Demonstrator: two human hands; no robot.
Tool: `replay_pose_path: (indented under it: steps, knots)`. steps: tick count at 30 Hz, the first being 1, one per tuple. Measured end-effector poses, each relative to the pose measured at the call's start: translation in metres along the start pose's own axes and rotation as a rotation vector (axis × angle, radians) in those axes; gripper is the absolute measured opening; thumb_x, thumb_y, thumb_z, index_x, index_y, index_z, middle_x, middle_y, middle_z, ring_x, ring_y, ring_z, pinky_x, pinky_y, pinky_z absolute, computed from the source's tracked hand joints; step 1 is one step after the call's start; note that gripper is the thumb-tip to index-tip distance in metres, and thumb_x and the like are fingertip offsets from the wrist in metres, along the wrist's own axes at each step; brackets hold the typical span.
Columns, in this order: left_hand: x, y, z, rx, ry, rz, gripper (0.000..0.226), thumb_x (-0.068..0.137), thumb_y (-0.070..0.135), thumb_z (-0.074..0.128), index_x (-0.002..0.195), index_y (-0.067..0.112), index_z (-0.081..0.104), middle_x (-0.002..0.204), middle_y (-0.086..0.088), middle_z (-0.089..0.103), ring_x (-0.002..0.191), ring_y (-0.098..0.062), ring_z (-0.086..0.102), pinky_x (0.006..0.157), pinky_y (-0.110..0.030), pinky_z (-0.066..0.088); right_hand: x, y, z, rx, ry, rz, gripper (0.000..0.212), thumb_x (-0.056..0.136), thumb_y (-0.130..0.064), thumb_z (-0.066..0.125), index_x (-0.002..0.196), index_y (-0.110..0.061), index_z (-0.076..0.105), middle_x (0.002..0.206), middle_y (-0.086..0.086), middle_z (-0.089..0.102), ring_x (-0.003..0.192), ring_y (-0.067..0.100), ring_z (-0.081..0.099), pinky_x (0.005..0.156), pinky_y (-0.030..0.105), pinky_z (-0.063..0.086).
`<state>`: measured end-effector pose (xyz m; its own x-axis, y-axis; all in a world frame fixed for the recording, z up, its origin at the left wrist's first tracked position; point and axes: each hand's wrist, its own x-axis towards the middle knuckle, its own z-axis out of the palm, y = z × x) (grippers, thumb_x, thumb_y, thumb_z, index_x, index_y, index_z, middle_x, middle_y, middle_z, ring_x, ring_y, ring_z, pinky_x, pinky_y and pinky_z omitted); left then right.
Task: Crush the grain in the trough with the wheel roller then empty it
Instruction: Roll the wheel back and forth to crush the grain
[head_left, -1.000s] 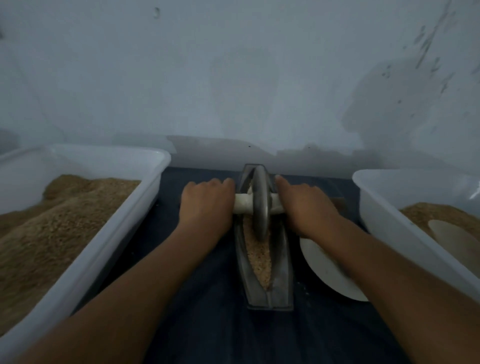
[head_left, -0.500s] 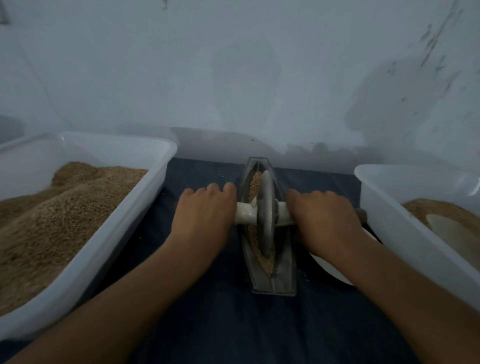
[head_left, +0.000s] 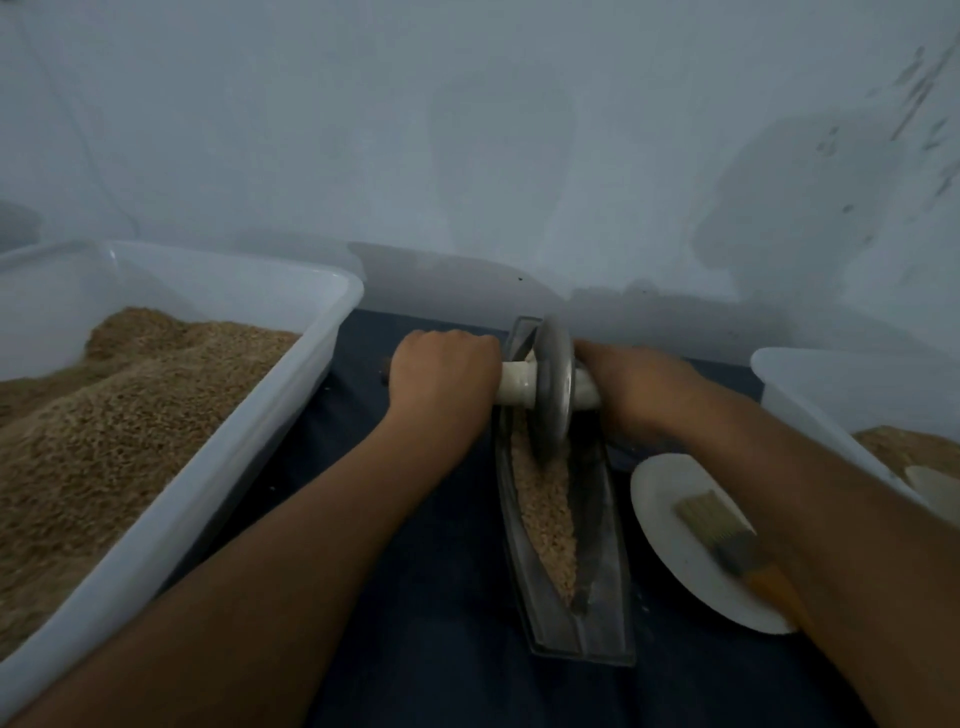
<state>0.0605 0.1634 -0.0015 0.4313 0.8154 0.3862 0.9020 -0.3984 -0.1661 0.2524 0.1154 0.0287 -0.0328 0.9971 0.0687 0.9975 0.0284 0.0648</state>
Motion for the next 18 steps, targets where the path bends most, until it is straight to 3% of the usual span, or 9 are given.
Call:
replay_pose_path:
  steps: [4,7,9,12,18]
  knots:
    - [0.006,-0.004,0.006,-0.049,-0.019,-0.023,0.022,0.086,0.021,0.065,0.105,0.022,0.055,0.095,-0.001,0.064,0.084,-0.024,0.062,0.073,-0.037,0.048,0.013,0.001,-0.003,-0.066,-0.038,0.004,0.066,0.084,-0.028,0.069,0.142,-0.037,0.037,0.133,0.006,0.058,0.118,0.029,0.057,0.093,0.045,0.051]
    - [0.002,-0.004,0.007,-0.051,0.015,-0.009,0.02,0.085,0.023,0.065,0.097,0.022,0.05,0.092,0.0,0.064,0.081,-0.023,0.061,0.07,-0.036,0.042,0.01,0.001,-0.001,-0.094,0.012,0.005,0.068,0.085,-0.028,0.069,0.144,-0.03,0.036,0.132,0.008,0.058,0.116,0.031,0.058,0.087,0.041,0.052]
    - [-0.002,-0.003,0.006,-0.047,0.04,-0.007,0.024,0.085,0.023,0.065,0.092,0.023,0.042,0.092,0.001,0.063,0.079,-0.022,0.061,0.068,-0.035,0.034,0.004,0.001,0.004,-0.106,0.065,0.012,0.058,0.086,-0.027,0.068,0.138,-0.023,0.042,0.127,0.01,0.06,0.112,0.031,0.059,0.084,0.038,0.052]
    - [-0.009,-0.002,0.004,-0.037,0.083,-0.014,0.022,0.085,0.024,0.065,0.095,0.023,0.046,0.091,0.002,0.062,0.077,-0.019,0.061,0.068,-0.033,0.03,-0.005,0.0,0.009,-0.117,0.117,0.037,0.041,0.086,-0.026,0.068,0.122,-0.014,0.051,0.118,0.012,0.062,0.105,0.032,0.061,0.081,0.039,0.053]
    - [-0.036,0.006,-0.008,-0.01,0.136,0.005,0.03,0.083,0.025,0.069,0.097,0.022,0.042,0.094,0.001,0.06,0.081,-0.02,0.061,0.068,-0.034,0.031,-0.034,-0.006,0.013,-0.098,0.107,0.048,0.031,0.087,-0.026,0.064,0.114,-0.018,0.05,0.107,0.009,0.065,0.096,0.03,0.062,0.068,0.033,0.039]
